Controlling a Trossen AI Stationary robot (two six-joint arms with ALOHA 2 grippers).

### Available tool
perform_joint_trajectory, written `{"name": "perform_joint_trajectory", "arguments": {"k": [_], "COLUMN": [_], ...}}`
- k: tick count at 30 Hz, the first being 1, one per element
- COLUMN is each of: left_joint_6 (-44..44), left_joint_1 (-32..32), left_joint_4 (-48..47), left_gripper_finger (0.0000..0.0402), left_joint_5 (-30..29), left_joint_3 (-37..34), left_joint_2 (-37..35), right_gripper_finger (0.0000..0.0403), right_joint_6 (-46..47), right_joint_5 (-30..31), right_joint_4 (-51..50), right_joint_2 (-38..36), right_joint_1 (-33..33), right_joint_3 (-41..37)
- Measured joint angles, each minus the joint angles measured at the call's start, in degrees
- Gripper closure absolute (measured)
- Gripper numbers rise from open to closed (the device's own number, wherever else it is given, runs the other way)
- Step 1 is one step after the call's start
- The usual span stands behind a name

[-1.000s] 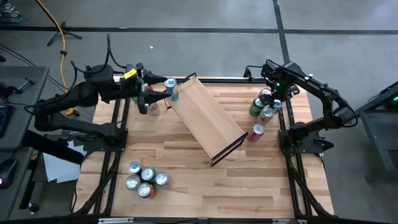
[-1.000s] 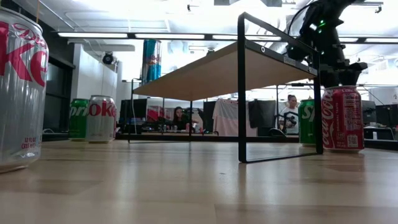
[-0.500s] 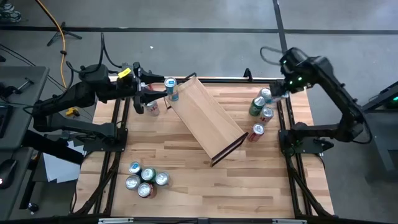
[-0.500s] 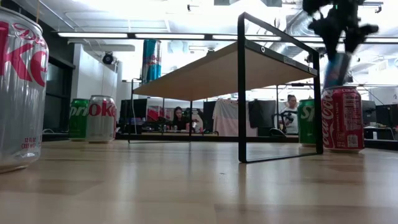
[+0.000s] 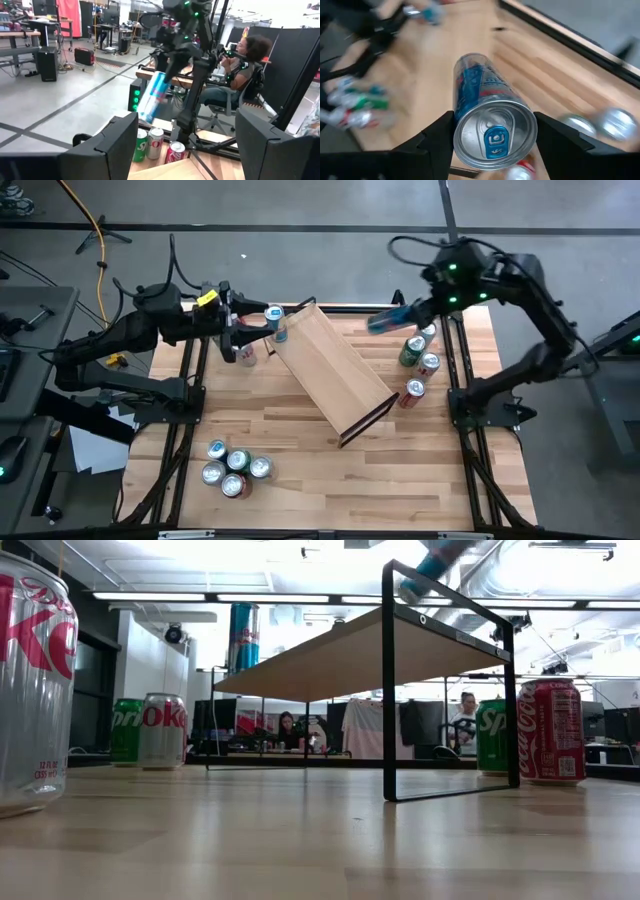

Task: Place canned beverage on shelf
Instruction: Put the top blue soda can on the shelf aligned with the other blue soda can

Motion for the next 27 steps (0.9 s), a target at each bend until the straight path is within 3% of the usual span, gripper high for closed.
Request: {"name": "perform_joint_trajectory", "arguments": {"k": [7,17,21,27], "left_joint_6": [1.8,-1.4,-2.6,-0.2], "left_joint_1": [0.0,0.0,-0.7,-3.4], "left_joint_4": [0.8,0.6,-1.1,-2.4], "left_gripper_finger": [0.0163,0.0163,0.0163,0.0163], "left_joint_5": [-0.3,-0.5,0.2,6.5], "left_joint_3": [0.0,0.0,0.0,-0.1], "left_joint_2": [0.0,0.8,5.2,14.4], "right_gripper_finger": [0.0178,0.0178,0.0178,0.0178], "right_joint_6": [-2.5,-6.0,-6.4,-7.9], "right_joint_5": [-0.5,-5.1,-4.8,-3.1], "right_joint_4": [0.7,0.1,0.2,0.1], "right_joint_2": [15.2,20.8,21.0,20.2], "right_joint_1": [10.5,14.9,15.8,16.3], "right_joint_3": [14.8,9.2,9.8,9.9]}}
